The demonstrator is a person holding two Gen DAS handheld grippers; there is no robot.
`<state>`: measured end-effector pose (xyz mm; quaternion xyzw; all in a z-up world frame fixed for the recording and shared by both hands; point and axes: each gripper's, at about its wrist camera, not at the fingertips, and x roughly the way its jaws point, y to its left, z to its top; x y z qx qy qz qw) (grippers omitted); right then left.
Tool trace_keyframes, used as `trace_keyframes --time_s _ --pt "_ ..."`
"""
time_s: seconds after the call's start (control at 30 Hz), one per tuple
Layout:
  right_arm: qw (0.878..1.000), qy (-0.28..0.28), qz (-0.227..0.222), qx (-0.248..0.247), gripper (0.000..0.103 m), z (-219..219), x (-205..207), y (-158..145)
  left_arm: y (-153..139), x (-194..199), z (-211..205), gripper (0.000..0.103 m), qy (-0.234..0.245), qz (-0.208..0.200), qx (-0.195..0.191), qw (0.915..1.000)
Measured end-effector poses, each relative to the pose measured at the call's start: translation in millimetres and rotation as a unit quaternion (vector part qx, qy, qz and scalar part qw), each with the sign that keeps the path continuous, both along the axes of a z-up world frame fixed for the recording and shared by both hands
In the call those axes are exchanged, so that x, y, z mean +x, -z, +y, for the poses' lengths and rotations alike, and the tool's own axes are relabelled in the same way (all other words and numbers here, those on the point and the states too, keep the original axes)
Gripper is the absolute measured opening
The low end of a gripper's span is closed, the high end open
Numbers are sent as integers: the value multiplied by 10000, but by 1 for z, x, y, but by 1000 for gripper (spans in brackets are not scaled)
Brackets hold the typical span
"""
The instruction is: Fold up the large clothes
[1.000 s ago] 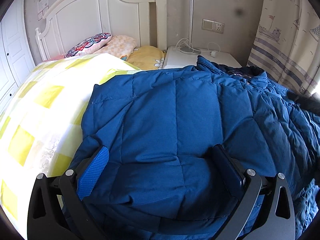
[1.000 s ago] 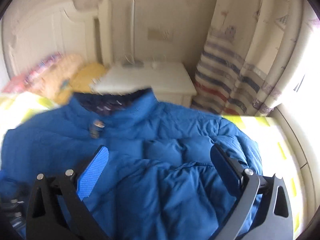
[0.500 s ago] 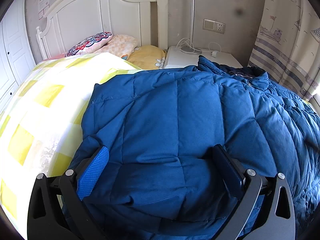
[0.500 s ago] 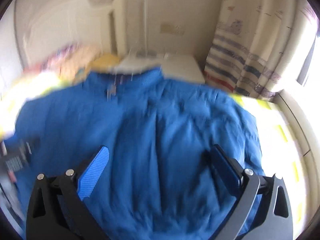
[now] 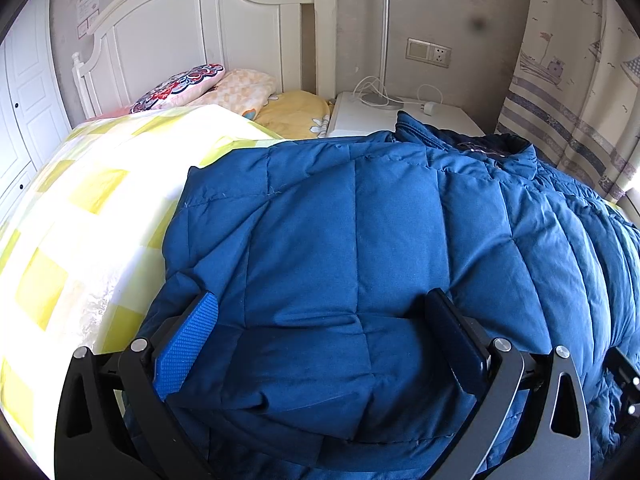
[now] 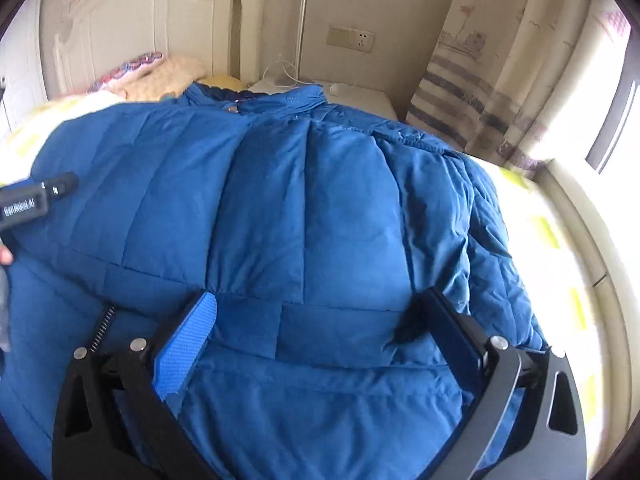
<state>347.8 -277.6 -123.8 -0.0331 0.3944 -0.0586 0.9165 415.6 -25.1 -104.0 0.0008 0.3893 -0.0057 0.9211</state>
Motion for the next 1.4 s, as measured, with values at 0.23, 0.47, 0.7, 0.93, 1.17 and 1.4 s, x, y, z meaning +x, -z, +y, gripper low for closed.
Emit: trace_keyframes --time_s 0.23,0.47,0.7,0.93,1.17,1.4 --pt "9992 -87 144 360 101 -7 -14 -11 -22 -22 -1 98 -140 202 -185 9995" --pt "9951 -737 618 -218 100 42 -54 4 -18 -99 -71 98 683 117 668 9954" --pt "9966 -607 548 21 101 35 -63 8 7 -91 -41 99 569 746 17 9956" --pt "9979 269 544 -217 101 -26 -79 3 4 -105 40 99 -219 782 25 9967" --pt "9957 336 405 767 101 -62 -91 8 0 -107 60 99 -213 693 -253 9970" --pt "9968 -270 -134 738 101 0 -150 -30 -37 -180 14 98 495 -134 -284 9983"
